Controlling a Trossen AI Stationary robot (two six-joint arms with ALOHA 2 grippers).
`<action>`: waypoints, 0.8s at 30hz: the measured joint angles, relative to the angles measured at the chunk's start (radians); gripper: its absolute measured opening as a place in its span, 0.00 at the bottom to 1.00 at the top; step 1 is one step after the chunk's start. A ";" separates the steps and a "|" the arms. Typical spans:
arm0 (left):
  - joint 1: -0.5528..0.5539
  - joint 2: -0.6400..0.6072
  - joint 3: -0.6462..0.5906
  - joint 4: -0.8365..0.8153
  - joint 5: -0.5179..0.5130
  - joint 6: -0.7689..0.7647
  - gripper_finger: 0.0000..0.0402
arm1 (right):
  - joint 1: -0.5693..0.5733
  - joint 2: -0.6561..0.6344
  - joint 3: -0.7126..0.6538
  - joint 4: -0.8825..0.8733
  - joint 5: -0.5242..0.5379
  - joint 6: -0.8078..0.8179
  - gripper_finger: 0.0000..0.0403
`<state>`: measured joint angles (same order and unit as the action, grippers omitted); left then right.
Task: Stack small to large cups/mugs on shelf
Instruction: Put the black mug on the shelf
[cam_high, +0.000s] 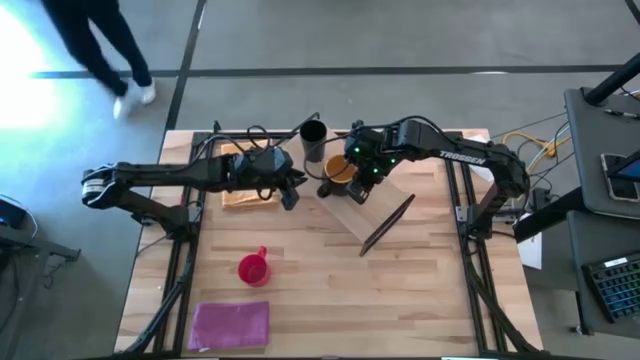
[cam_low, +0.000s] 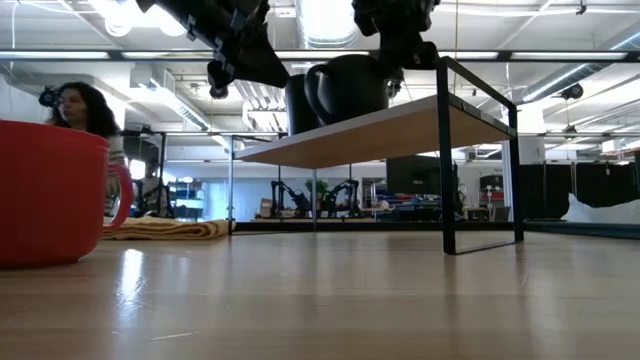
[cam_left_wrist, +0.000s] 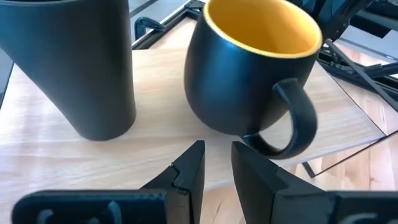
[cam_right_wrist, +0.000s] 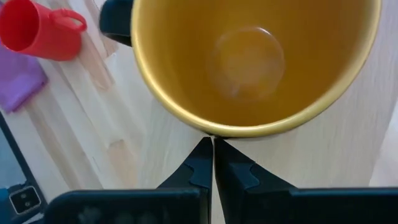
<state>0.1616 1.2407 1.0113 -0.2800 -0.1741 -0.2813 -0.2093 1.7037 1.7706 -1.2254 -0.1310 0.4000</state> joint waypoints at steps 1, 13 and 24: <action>0.000 0.000 -0.003 0.001 0.000 0.000 0.16 | 0.000 0.001 0.000 0.013 0.000 0.000 0.02; 0.000 0.002 -0.005 0.000 0.000 0.000 0.16 | 0.000 0.001 0.000 0.005 0.000 0.004 0.02; 0.000 0.002 -0.005 0.001 -0.001 0.000 0.16 | 0.000 0.001 -0.020 -0.041 0.001 0.037 0.02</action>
<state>0.1616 1.2427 1.0061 -0.2794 -0.1746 -0.2813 -0.2095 1.7046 1.7507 -1.2662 -0.1303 0.4370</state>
